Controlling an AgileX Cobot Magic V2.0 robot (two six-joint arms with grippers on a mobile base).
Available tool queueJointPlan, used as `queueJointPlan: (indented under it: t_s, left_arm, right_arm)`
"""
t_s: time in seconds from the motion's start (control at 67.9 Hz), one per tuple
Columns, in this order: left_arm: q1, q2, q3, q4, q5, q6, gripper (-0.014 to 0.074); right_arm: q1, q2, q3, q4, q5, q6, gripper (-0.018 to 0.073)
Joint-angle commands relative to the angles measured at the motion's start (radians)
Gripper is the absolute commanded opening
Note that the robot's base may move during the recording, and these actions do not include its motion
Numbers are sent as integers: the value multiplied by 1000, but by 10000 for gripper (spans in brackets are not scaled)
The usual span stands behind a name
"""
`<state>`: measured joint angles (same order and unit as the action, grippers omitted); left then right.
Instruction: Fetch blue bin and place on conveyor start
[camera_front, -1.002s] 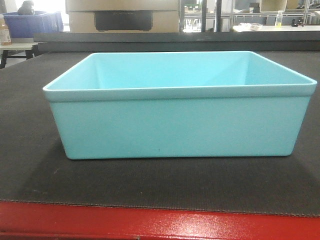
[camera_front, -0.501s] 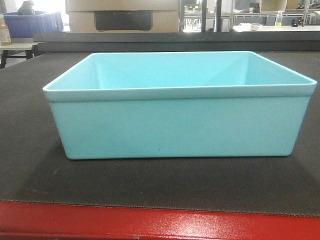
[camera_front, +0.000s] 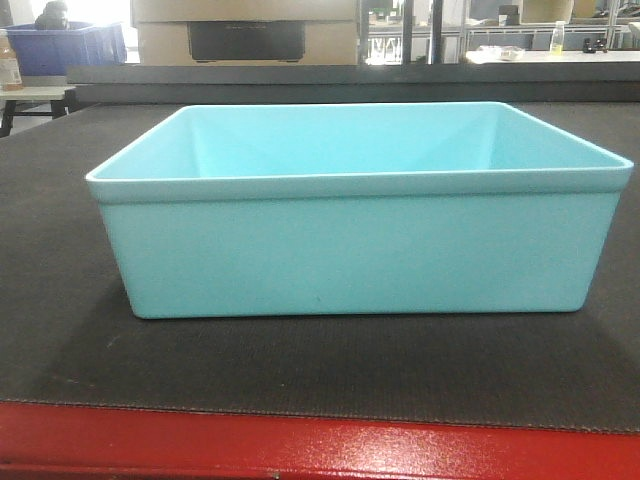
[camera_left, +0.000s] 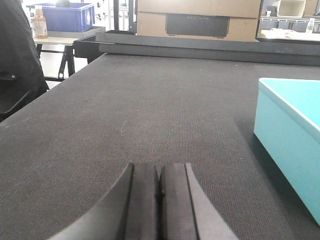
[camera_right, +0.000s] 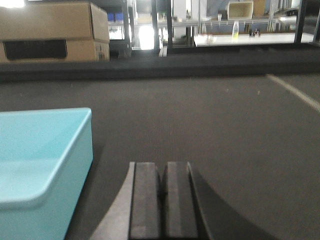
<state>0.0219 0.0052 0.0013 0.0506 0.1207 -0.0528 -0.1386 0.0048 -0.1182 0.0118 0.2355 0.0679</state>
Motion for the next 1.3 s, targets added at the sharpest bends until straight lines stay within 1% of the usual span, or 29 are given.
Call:
queueJointPlan:
  t_s: [0.0,0.059,0.118,0.162,0.368,0.486,1.282]
  left_arm:
    - [4,-5,-1,-3,-15,0,-111]
    - [4,-5,-1,-3,-15,0,-111]
    - [4,-5,-1,-3,-15,0,-111]
    - [4,-5,-1,-3,-15,0,-111]
    - [5,-5,-1,-3,-18,0,-111]
    - [5,-5,-1,-3,-18,0,-111]
    - [5,-5,-1,-3,-18,0,-111]
  right_arm:
    - [-8,-5,72,-12,-95,-5,-162]
    - [-8,-5,113,-12,-132,-5,-162]
    - [-8,-5,118,-12,-177,-5,-162]
    - [-8,-5,118,-12,-143,-5,-162]
    - [-8,-5,118,-12,-149,-50,-162]
    - [-8,-5,118,65,-151,-92,-162]
    - [-8,-5,118,67,-154,-92,-162]
